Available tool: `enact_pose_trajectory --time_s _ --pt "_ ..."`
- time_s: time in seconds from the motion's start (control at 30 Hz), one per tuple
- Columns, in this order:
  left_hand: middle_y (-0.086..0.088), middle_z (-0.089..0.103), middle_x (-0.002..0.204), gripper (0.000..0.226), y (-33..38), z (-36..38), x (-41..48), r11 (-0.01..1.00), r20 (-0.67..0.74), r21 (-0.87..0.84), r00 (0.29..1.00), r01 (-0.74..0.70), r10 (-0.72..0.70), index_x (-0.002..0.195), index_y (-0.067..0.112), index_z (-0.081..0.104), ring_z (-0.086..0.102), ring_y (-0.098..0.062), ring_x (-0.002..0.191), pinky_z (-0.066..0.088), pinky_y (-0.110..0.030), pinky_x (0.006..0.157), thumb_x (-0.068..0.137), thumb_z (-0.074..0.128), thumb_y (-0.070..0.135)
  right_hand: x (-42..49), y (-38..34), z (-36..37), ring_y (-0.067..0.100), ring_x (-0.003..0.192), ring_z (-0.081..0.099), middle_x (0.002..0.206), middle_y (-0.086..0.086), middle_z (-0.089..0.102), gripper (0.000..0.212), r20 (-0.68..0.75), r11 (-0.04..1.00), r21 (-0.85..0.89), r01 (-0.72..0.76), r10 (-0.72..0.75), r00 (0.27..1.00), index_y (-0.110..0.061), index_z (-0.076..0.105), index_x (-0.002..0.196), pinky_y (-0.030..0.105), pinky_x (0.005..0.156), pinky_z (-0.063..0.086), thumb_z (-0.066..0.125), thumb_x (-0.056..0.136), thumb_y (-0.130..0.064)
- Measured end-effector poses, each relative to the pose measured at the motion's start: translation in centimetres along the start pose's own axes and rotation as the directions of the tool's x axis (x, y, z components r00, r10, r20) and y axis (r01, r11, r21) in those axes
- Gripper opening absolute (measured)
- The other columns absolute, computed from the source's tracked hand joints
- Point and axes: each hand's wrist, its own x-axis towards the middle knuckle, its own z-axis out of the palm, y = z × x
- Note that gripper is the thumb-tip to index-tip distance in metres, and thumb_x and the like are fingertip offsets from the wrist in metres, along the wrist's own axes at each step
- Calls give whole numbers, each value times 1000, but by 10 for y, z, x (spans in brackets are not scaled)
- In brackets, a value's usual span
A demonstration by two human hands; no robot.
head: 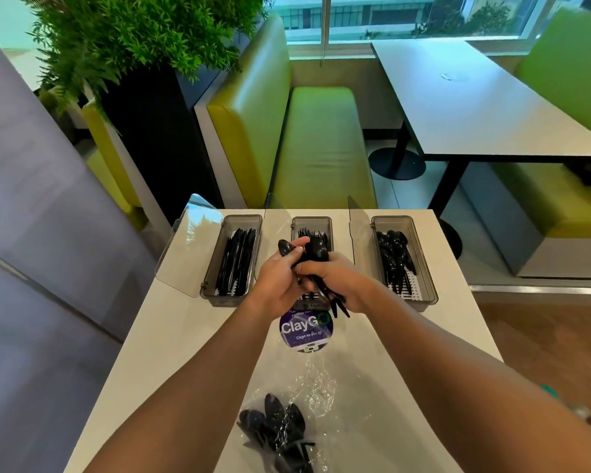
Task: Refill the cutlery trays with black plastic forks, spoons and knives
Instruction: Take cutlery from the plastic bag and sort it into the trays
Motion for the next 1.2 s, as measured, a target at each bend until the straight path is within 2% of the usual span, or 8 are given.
enact_pose_trajectory --time_s 0.1,0.23,0.37,0.5,0.67,0.83,1.07,1.2 --pt "-17 60 69 38 -1 6 -1 990 86 113 992 78 -88 137 -4 51 54 -25 52 54 -39 53 107 41 17 0 2 -8 13 49 44 57 2 48 12 51 1000 17 1 -2 999 -10 60 85 25 46 37 62 97 -12" --pt "-14 59 72 38 -9 16 7 975 134 212 987 60 -90 134 3 53 62 -30 65 59 -48 68 106 49 27 1 4 -27 13 46 41 56 -1 45 12 59 999 41 -12 10 998 -7 63 92 27 45 39 58 100 -14" --pt "-12 72 111 34 -20 24 18 938 84 341 996 -55 28 129 14 59 69 -31 104 57 -45 85 104 53 35 5 -4 -61 11 46 41 59 -2 49 14 -115 997 49 56 -50 992 -8 65 98 24 43 39 62 100 -22" --pt "-5 69 123 23 -35 31 34 828 42 536 984 -168 172 125 20 62 67 -22 113 59 -40 91 102 58 19 16 -8 -108 12 43 44 57 -2 52 13 -332 986 132 102 -53 942 -12 58 93 27 42 40 68 95 -21" --pt "6 57 130 53 -53 40 45 671 109 711 975 -211 191 145 17 49 65 -8 96 60 -20 74 95 66 8 30 8 -161 13 51 47 70 4 55 5 -508 990 142 19 56 859 -7 61 102 27 45 41 60 99 -10" --pt "-5 60 133 62 -62 46 52 724 143 665 983 -182 116 151 12 39 75 -24 93 63 -34 68 95 65 3 45 47 -181 17 66 57 84 10 63 23 -542 971 82 -223 232 808 -3 57 121 30 58 52 59 98 -6" --pt "-9 67 122 58 -60 43 51 757 127 639 989 -136 71 149 8 42 76 -28 85 63 -36 64 95 64 1 51 52 -181 26 104 62 110 7 60 41 -622 979 -93 -182 85 778 -11 50 138 46 93 54 54 98 -6" --pt "-9 68 119 47 -52 36 42 723 129 674 988 -150 85 142 7 49 76 -26 86 64 -40 69 97 64 4 47 50 -185 22 95 65 112 8 65 41 -682 984 -76 -161 66 728 -12 55 134 38 80 58 52 94 -6"
